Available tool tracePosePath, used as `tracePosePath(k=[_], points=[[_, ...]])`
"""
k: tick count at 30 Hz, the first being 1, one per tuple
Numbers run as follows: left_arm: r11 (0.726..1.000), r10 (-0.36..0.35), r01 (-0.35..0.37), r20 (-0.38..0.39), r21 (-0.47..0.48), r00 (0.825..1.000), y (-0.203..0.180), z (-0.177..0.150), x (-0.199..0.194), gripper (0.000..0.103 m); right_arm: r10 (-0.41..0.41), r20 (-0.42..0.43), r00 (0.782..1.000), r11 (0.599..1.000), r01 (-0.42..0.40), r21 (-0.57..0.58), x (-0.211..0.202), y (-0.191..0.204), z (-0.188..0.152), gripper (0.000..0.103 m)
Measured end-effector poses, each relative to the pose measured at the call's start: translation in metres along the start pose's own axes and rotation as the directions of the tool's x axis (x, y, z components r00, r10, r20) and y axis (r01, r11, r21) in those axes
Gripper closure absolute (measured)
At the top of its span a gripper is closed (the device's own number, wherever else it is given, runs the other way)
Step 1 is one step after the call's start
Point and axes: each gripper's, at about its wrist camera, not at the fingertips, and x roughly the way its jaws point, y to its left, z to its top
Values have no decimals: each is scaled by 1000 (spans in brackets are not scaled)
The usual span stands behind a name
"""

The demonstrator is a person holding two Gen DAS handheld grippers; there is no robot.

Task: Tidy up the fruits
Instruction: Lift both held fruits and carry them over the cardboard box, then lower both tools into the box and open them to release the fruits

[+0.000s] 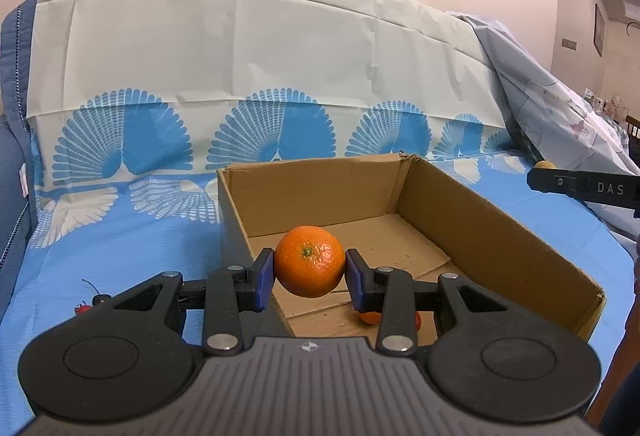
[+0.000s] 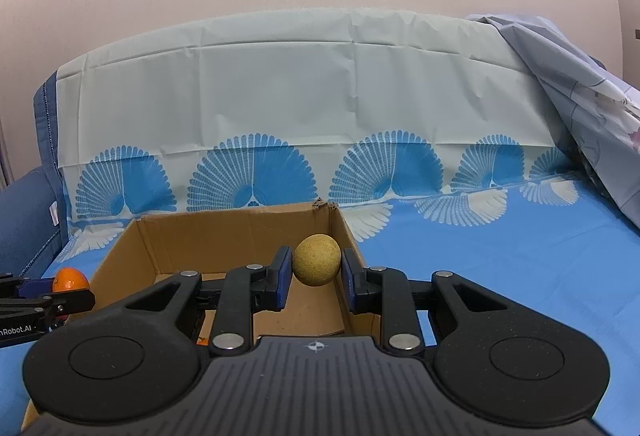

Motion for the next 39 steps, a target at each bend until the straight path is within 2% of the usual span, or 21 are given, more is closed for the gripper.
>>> tracePosePath(k=[11,22,39], points=[[999,-36,36,3,2,999,-8,0,3,61,11,-12,1000,1000,-11,-20,6,8,-1,76],[989,-100,101,-13,105,995,-31,-9,2,61,13,-26,1000,999,-13,-31,9,11,-2,76],[986,-100,101,-20,130,995,-36,-12,5,61,17,-32,999,999,-18,-39,10,16,-2,76]])
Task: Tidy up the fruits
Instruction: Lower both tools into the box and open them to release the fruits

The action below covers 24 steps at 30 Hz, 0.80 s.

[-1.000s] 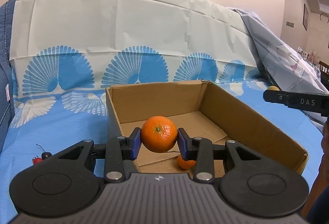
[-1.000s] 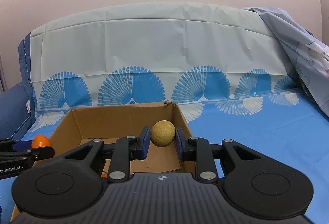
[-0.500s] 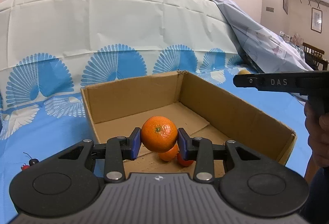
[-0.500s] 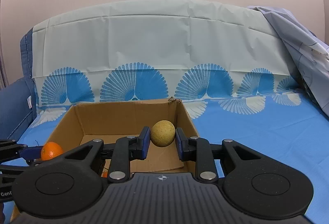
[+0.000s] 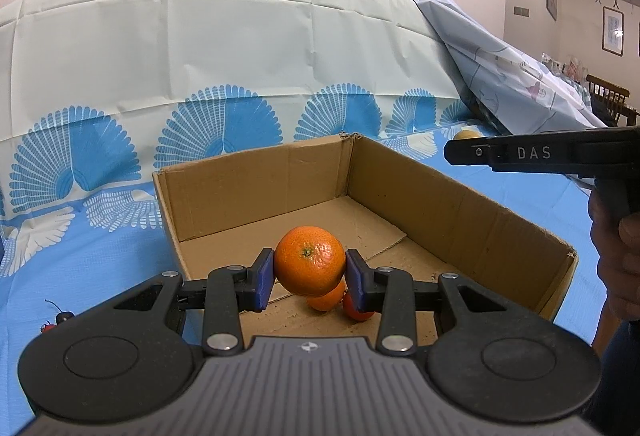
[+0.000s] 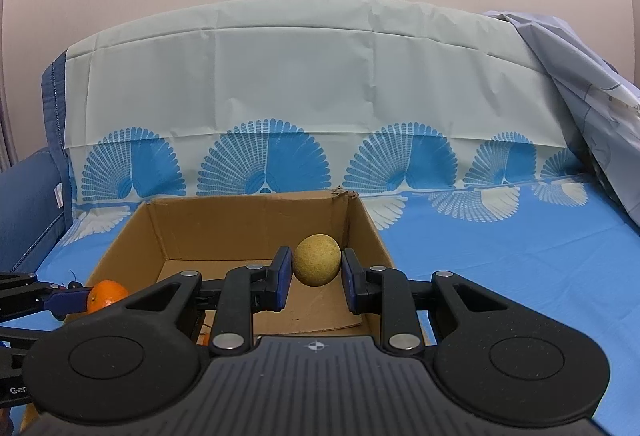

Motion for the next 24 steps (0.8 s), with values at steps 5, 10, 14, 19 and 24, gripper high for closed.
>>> tracePosePath(k=[5,10,14,19,24], points=[[1000,2,-2,2,3,1000,0,0,0,61,-1,0,1000,1000,1,-1,0,0,0,76],[1000,2,-2,3,2,1000,-2,0,-1,61,4,0,1000,1000,-4,-7,0,3,0,76],[1000,0,0,4,8,1000,-3,1,-2,61,4,0,1000,1000,-4,-8,1,3,0,76],[1000,1,-1,4,10,1000,-4,1,-2,61,5,4,1000,1000,-5,-8,1,3,-1,76],[1000,0,-1,7,11,1000,-3,1,-2,61,7,1,1000,1000,-7,-10,0,3,-1,76]])
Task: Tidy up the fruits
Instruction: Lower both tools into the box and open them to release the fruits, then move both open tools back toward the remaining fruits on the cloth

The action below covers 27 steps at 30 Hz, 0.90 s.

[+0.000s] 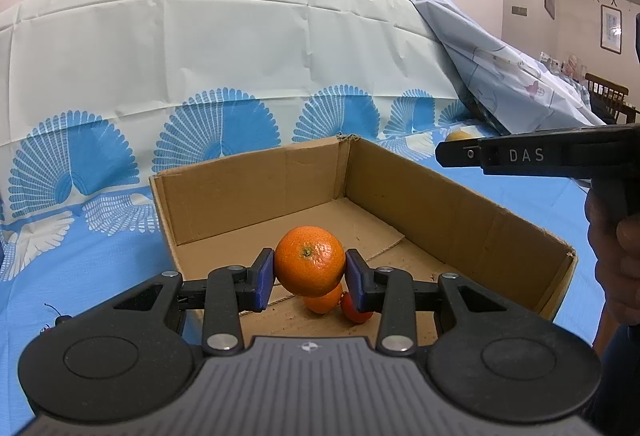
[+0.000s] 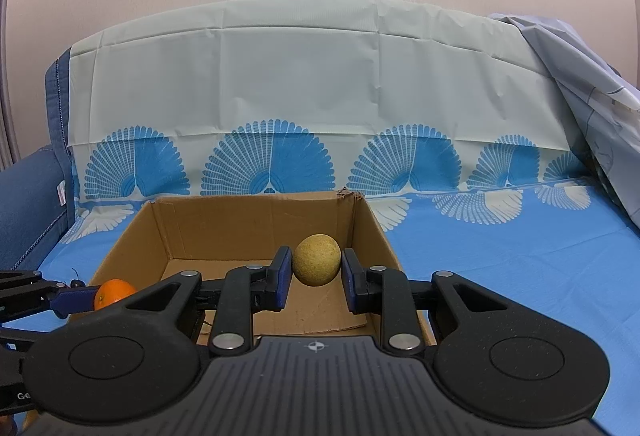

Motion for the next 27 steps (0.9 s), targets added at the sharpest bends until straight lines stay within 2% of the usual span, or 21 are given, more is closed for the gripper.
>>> tracePosePath(k=[10,11,12,13,21,24,25,26,27], points=[[1000,-2,2,-2,-2,1000,0,0,1,59,1,-12,1000,1000,-1,0,2,1,0,75],[1000,-1,1,-7,-2,1000,0,1,2,43,0,-23,1000,1000,0,-1,4,1,-1,71],[1000,7,-7,-8,0,1000,-1,0,2,34,-4,-30,1000,1000,4,-1,4,2,-1,55],[1000,14,-14,-2,4,1000,-1,0,2,29,-9,-27,1000,1000,9,-2,5,3,-1,45],[995,78,-83,88,54,993,-3,-2,-14,29,-13,-9,1000,999,13,30,-1,9,-1,37],[990,113,-122,124,70,986,2,-4,-24,39,-3,5,1000,999,3,36,-6,17,-1,35],[989,124,-133,130,67,984,5,-5,-28,46,1,10,1000,999,-1,38,-8,19,0,34],[988,130,-139,131,62,983,9,-5,-32,59,4,16,1000,999,-5,40,-11,22,0,34],[990,124,-132,126,56,984,13,-3,-36,66,9,23,1000,999,-10,44,-14,25,0,34]])
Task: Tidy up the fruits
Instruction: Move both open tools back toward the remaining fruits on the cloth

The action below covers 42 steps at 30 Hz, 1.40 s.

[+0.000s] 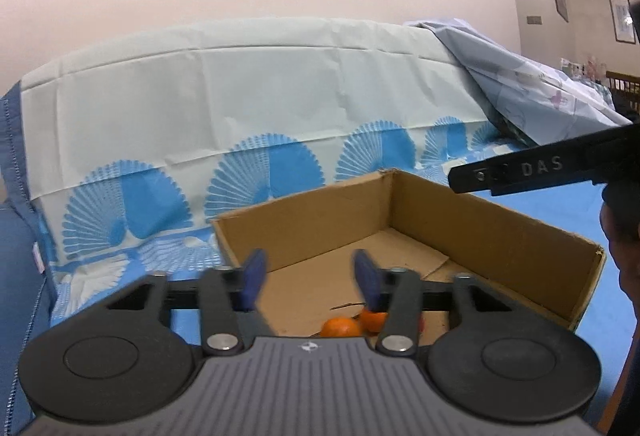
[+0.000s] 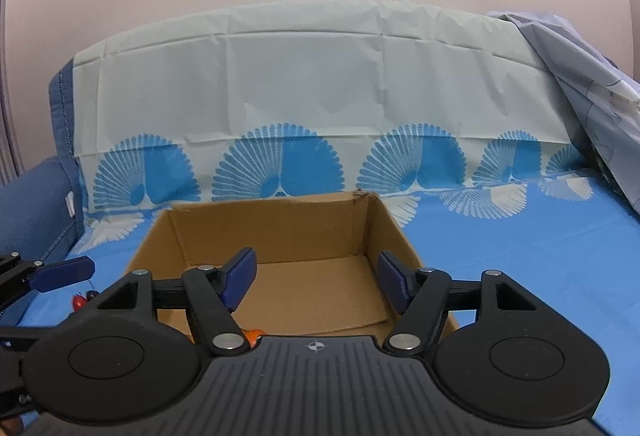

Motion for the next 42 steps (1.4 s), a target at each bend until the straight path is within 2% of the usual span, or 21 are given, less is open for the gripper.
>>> tracePosePath(k=[1,5,9,12,15,17,20,22,25,28,31,33,35,42], points=[[1000,-15,14,-15,-11,1000,6,2,-4,72,4,6,1000,1000,-4,6,-2,2,0,34],[998,-57,55,-37,-39,998,35,12,-23,76,31,26,999,999,-32,34,-13,11,1,34],[998,7,-3,-63,64,998,57,14,-38,76,67,38,997,996,-69,49,-19,22,0,34],[997,49,-44,-92,62,995,77,4,-43,76,90,36,995,993,-92,70,-21,31,-1,34],[996,83,-88,-149,-26,985,99,-5,-39,76,125,28,992,989,-126,71,-22,44,-4,34],[990,64,-84,-163,-117,984,114,-7,-39,76,149,20,989,987,-150,58,-22,55,-6,34],[978,97,-127,-175,-167,980,124,-6,-36,76,189,10,982,982,-190,21,-21,73,-10,36],[967,90,-128,-179,-218,980,132,-6,-35,76,220,0,976,976,-220,-8,-20,85,-12,49],[953,82,-134,-193,-271,978,141,-7,-31,76,264,-15,965,963,-264,-47,-21,101,-14,59],[936,83,-150,-214,-319,973,150,-8,-24,76,295,-22,955,951,-296,-86,-23,112,-17,60],[909,78,-165,-233,-382,969,162,-11,-20,76,322,-34,946,940,-323,-111,-23,122,-19,60],[881,64,-175,-255,-440,965,173,-16,-17,76,339,-46,940,932,-342,-121,-22,129,-21,61],[840,33,-185,-292,-511,956,187,-23,-11,76,364,-62,929,918,-369,-147,-20,138,-24,65],[718,35,-294,-390,-630,920,226,-48,0,76,470,-146,871,834,-492,-248,-19,186,-42,67]])
